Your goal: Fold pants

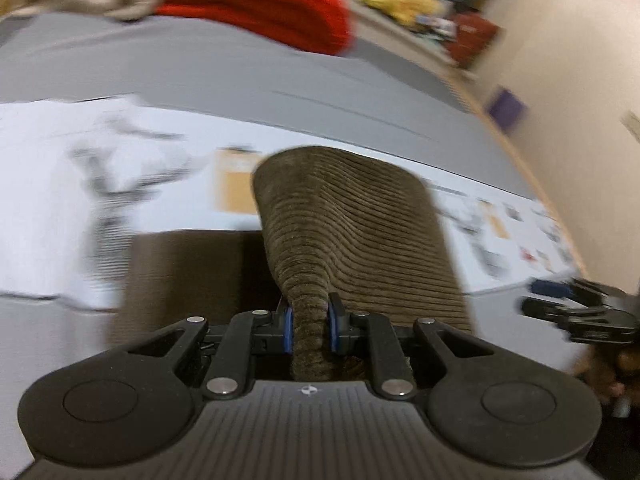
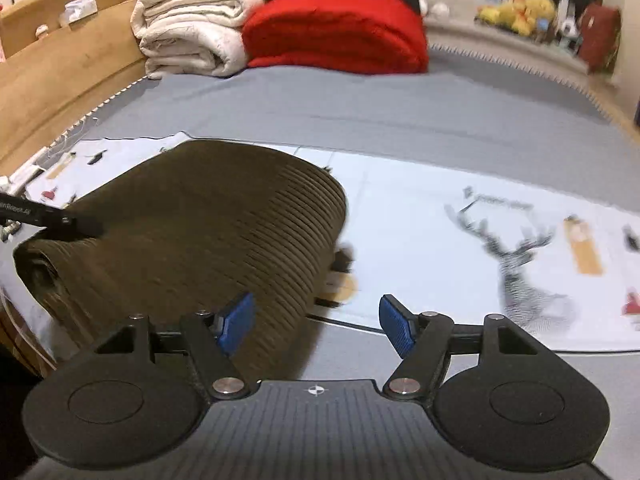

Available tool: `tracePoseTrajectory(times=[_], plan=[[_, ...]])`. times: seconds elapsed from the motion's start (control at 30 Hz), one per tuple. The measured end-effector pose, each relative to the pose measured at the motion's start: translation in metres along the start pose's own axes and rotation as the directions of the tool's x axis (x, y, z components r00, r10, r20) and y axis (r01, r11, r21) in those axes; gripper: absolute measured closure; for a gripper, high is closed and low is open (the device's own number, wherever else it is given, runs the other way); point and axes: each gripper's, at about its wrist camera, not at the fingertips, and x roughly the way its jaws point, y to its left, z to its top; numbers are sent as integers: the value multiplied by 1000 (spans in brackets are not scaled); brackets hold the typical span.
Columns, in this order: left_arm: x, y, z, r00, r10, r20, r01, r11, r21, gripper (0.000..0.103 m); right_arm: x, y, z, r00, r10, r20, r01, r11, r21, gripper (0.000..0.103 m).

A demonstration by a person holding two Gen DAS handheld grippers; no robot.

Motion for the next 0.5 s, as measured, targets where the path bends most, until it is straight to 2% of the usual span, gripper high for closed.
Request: tracePoseTrajectory(times=[0.07, 0.13, 0.17, 0.2, 0.23, 0.3, 0.33, 0.47, 0.5], plan=[[-7, 41, -8, 997, 81, 19, -79, 992, -98, 83, 15, 3, -2, 999, 48, -19, -47, 997, 54, 32], [-13, 76, -14, 987, 162, 8, -155, 959, -235, 79, 31, 5, -7, 994, 94, -48, -87, 989, 120, 32], [-20, 87, -14, 982, 184, 37, -166, 943, -288, 79, 40, 5, -9, 991, 116, -66, -104, 980, 172, 32], [-26, 95, -12, 981, 180, 69, -149, 937, -317, 67, 47, 3, -10, 988, 135, -74, -116, 968, 224, 32], [-27, 100, -10, 982, 171, 87, -132, 932, -336, 46, 53, 2, -9, 984, 163, -72, -138, 953, 271, 32], [-20, 103, -5, 986, 154, 69, -120, 926, -358, 26, 66, 8, -6, 975, 215, -60, -185, 930, 318, 32], [-12, 102, -2, 989, 140, 39, -117, 927, -355, 20, 72, 12, -5, 973, 224, -60, -194, 926, 324, 32], [25, 86, 8, 990, 122, -73, -138, 949, -282, 17, 100, 22, -7, 960, 255, -115, -198, 909, 366, 28], [34, 83, 9, 986, 137, -96, -157, 953, -258, 11, 106, 22, -6, 958, 260, -121, -196, 901, 387, 25]])
